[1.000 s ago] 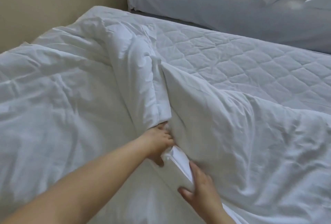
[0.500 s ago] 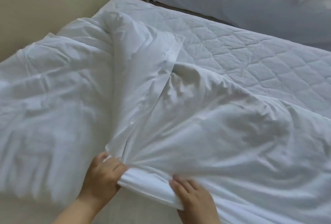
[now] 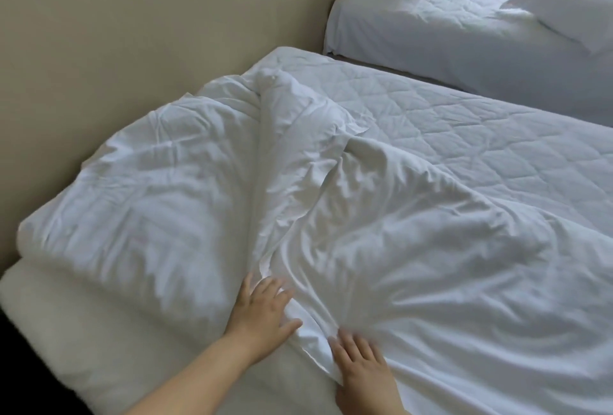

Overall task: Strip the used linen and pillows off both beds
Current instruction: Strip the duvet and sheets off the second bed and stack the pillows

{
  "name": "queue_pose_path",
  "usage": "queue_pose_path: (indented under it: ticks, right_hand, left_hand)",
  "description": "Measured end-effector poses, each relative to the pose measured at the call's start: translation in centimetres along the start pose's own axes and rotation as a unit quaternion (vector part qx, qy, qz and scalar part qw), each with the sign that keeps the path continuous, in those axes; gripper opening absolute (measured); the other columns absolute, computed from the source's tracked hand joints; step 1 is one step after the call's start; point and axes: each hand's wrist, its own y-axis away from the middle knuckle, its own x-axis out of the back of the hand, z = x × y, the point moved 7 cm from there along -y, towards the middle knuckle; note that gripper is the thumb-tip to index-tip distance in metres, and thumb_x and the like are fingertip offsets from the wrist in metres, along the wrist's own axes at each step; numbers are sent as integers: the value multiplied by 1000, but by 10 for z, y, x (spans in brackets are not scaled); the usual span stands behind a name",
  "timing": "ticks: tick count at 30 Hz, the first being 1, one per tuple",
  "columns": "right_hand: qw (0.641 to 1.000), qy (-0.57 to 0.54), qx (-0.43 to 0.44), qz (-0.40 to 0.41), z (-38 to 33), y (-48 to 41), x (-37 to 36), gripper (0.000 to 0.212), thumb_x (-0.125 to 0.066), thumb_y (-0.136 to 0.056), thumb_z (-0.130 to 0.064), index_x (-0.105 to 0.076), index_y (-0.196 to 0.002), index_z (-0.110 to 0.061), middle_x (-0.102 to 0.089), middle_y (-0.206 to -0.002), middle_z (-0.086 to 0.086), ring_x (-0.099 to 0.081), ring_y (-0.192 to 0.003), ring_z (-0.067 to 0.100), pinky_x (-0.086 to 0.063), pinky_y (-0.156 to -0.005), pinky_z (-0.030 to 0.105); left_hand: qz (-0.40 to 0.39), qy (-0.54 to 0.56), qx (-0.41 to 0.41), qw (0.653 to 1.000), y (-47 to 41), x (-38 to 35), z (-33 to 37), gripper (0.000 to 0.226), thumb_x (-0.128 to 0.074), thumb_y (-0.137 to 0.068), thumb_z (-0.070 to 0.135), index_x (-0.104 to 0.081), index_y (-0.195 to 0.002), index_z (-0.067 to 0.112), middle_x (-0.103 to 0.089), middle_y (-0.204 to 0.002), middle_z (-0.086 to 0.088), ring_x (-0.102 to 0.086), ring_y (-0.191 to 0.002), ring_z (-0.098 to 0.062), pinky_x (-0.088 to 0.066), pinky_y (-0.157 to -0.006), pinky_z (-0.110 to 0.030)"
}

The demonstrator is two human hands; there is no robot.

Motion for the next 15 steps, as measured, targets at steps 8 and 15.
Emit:
queue_pose_path:
  ticks: [8,15]
  right_hand:
    - [985,89,65,135,2,11,1,22,-28,-86,-33,-42,-102,-31,18,-155,-3,-38,-115,12,8,-114,27]
    - [959,101,80,252,-20,-70,-28,30,-22,-94,-27,-46,-77,-20,-31,-150,-3,-38,-134,9,-27,-108,25]
  left_hand:
    - [95,104,114,984,-75,73,-1,67,-37,-95,44,-3,-148,23,2,-157,-1,0,-145,-15,4,-116,-35]
    - [74,125,164,976,-176,83,-61,96,-56,-85,46,14,-146,24,10,-156,-7,-4,-143,-28,-20,-112,-43]
